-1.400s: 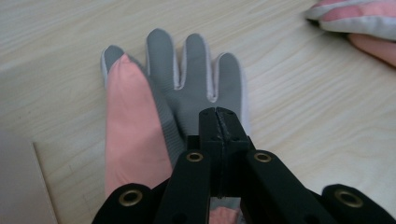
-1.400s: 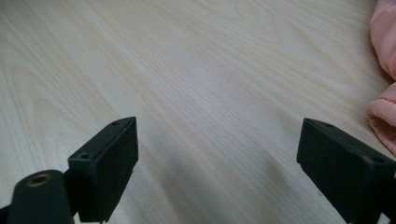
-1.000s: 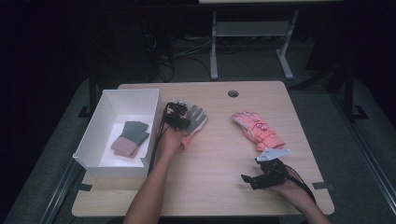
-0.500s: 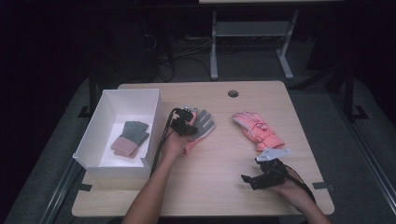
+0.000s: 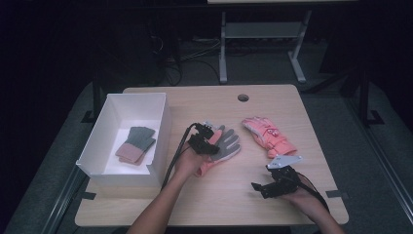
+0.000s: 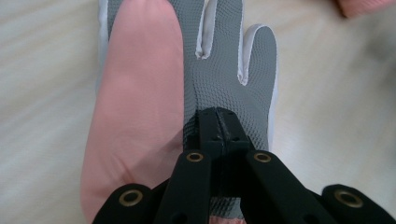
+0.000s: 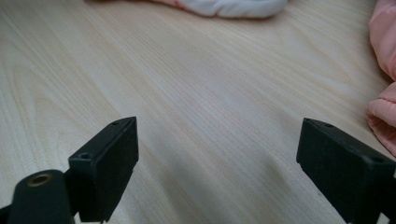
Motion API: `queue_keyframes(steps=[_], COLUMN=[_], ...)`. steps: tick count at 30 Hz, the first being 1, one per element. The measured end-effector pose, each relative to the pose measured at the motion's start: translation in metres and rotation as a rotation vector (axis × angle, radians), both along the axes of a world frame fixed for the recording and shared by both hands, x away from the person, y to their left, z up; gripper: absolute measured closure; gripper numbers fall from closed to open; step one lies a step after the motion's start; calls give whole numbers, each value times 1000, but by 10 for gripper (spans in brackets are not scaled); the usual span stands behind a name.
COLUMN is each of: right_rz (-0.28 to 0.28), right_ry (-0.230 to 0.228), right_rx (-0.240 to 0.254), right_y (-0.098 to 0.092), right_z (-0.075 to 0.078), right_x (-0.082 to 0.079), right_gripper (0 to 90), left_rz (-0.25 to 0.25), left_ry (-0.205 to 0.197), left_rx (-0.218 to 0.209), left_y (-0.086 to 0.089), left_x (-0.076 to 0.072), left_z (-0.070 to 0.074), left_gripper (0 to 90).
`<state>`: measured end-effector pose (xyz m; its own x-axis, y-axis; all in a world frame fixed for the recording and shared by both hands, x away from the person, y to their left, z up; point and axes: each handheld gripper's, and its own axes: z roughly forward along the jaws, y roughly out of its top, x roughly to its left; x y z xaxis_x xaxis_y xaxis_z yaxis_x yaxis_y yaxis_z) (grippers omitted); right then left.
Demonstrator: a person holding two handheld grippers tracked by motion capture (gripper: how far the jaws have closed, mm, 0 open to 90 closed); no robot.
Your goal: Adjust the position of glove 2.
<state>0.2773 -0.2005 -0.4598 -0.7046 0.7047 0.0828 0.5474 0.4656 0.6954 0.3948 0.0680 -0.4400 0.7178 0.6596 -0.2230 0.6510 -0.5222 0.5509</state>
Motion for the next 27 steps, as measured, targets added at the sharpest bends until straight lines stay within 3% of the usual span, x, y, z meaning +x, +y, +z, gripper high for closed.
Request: queue_keyframes(steps=[8,14,16,18,20,24,27], right_rz=[-1,5,2,-1,-2,-2,-2], right_ry=[1,-2,-1,2,3,4,2], right_rx=[-2,-6,-3,0,1,-1,-1], right_y=[1,0,1,0,0,0,0], right_z=[0,0,0,0,0,-1,0], right_x=[-1,0,0,0,-1,-1,-1], right_gripper=[125,125,125,125,125,125,125], left_rz=[-92,-132,-125,-79,-55,19,47], left_ry=[16,-4,-29,-63,-88,-88,-71], left_rx=[7,-4,-15,-30,-17,-18,4], left_y=[-17,-15,-7,3,16,35,40], left_x=[-25,-30,-29,-29,-26,-17,-12], left_z=[1,11,21,28,33,27,18], left_gripper=[898,897,897,897,897,897,897])
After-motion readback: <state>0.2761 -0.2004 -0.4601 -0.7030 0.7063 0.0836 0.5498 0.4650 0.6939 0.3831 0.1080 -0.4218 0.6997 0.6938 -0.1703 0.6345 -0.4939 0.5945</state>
